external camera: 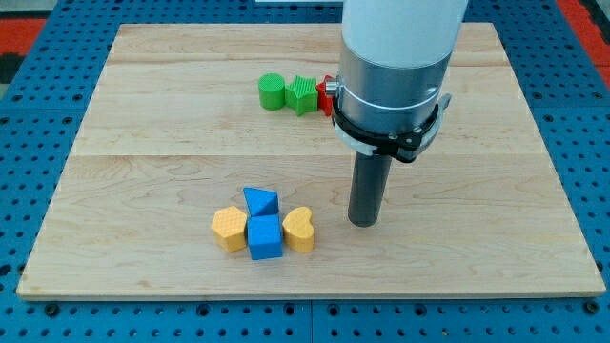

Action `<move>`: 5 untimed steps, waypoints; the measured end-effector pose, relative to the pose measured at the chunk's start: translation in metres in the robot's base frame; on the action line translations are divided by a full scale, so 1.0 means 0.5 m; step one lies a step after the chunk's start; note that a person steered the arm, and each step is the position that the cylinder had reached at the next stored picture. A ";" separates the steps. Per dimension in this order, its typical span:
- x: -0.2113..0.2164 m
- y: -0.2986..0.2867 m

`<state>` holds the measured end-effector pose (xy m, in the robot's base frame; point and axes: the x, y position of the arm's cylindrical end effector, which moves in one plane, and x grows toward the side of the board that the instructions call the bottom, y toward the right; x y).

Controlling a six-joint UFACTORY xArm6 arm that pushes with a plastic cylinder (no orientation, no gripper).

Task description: Push the hexagon slightly up

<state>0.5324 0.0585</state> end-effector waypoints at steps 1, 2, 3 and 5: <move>0.000 0.000; -0.012 0.000; -0.014 0.003; -0.029 -0.020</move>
<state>0.5176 0.0484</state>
